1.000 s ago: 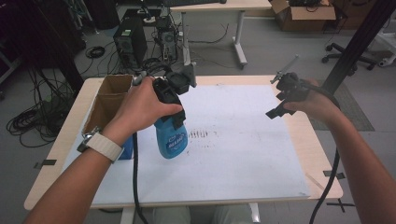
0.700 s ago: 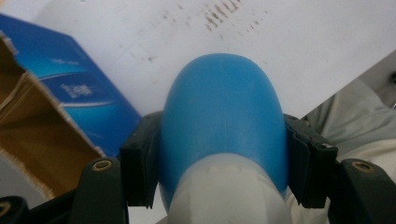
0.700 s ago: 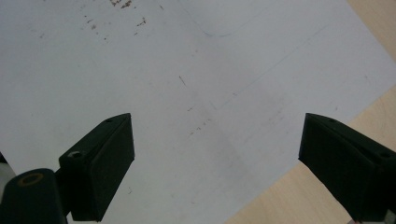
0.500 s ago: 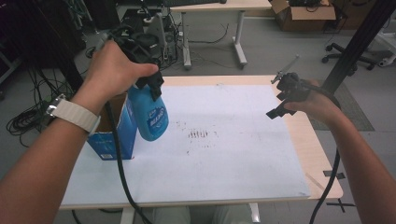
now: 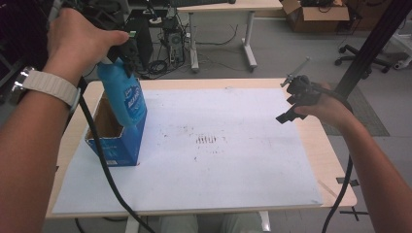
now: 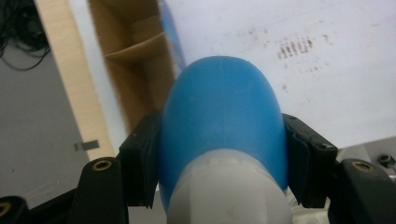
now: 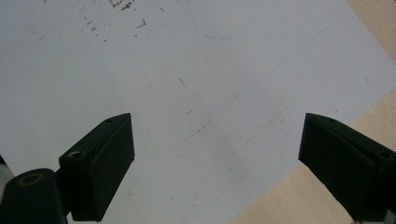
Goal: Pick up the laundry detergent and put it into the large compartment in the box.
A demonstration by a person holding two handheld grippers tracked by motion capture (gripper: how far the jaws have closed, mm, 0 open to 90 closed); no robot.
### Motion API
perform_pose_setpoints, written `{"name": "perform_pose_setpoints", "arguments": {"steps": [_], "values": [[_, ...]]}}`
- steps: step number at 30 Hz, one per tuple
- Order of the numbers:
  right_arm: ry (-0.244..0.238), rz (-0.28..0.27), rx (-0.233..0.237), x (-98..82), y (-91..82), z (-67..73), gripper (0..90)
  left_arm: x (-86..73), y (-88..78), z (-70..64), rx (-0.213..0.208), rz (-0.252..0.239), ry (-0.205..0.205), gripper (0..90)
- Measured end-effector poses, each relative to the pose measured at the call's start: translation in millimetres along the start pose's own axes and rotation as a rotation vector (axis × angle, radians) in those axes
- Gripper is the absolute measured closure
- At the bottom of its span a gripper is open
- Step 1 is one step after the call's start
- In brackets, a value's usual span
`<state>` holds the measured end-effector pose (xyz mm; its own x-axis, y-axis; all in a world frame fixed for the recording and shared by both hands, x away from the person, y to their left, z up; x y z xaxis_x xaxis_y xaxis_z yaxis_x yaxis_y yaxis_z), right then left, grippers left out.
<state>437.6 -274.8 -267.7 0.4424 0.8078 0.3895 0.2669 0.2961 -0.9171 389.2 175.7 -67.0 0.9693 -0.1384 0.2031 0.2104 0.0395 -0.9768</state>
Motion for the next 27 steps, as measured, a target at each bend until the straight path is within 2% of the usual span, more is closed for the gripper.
{"name": "perform_pose_setpoints", "arguments": {"steps": [3, 6, 11, 17, 20, 27], "values": [[0.0, 0.0, 0.0, 0.1, 0.3, -0.3, 10.5, 0.8, -0.8, 8.2, 0.014, -0.013, -0.031, 37.8], [0.002, 0.0, -0.001, -0.1, 0.2, -0.3, 10.5, 2.2, 1.2, 23.7, 0.022, -0.033, -0.072, 37.8], [0.001, 0.0, -0.001, 0.7, 1.0, -0.6, 10.5, 3.6, 5.9, 36.2, 0.049, -0.054, -0.098, 37.9], [0.005, 0.005, 0.0, 1.1, 2.8, -1.0, 10.5, 5.0, 14.3, 46.5, 0.068, -0.079, -0.096, 37.9], [0.005, 0.008, 0.0, 1.3, 3.1, -1.2, 10.5, 5.5, 25.3, 51.5, 0.077, -0.084, -0.079, 37.9], [0.013, 0.008, 0.002, 1.0, 3.0, -1.9, 10.5, 5.2, 44.4, 56.6, 0.069, -0.086, -0.066, 37.9]]}}
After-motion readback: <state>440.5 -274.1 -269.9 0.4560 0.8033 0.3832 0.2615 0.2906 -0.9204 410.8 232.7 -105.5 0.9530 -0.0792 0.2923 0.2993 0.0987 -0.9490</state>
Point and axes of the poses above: each handheld gripper's, and its own axes: y roughly forward along the jaws, x roughly out of its top, z roughly to its left, the point moved 1 cm from there along y, roughly forward along the jaws, and after that the axes turned 4 degrees about -y, right-handed, at the moved point
